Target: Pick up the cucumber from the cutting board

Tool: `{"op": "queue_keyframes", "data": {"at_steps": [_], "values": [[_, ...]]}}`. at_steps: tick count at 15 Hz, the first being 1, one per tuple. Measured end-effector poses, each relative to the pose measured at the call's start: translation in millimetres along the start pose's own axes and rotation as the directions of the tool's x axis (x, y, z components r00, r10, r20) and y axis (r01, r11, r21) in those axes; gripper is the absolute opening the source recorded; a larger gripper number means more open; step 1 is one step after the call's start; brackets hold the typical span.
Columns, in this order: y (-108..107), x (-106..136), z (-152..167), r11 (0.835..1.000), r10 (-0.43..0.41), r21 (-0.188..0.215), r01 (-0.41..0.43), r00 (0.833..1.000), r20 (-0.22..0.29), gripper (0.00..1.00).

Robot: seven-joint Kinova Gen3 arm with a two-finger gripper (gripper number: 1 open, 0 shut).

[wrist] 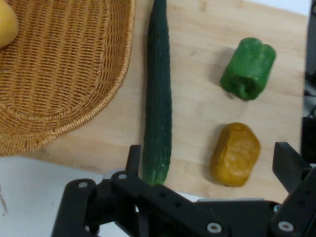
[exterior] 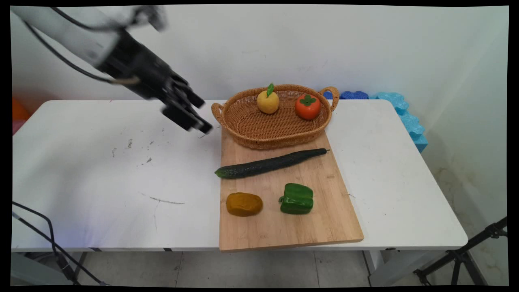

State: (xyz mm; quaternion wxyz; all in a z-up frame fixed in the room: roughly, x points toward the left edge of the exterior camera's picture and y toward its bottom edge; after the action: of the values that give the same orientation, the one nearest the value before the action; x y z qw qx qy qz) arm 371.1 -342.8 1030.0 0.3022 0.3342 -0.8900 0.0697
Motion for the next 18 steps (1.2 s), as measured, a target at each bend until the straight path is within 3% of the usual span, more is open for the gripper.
{"op": "queue_keyframes", "data": {"at_steps": [4, 9, 18], "values": [[-1, 5, 69, 0.998, -0.022, 0.057, 0.018, 0.998, 0.062, 1.0], [-5, 3, 142, 0.994, -0.059, 0.094, 0.047, 0.99, 0.128, 1.0], [-7, -2, 203, 0.991, -0.082, 0.118, 0.061, 0.98, 0.18, 1.0]]}}
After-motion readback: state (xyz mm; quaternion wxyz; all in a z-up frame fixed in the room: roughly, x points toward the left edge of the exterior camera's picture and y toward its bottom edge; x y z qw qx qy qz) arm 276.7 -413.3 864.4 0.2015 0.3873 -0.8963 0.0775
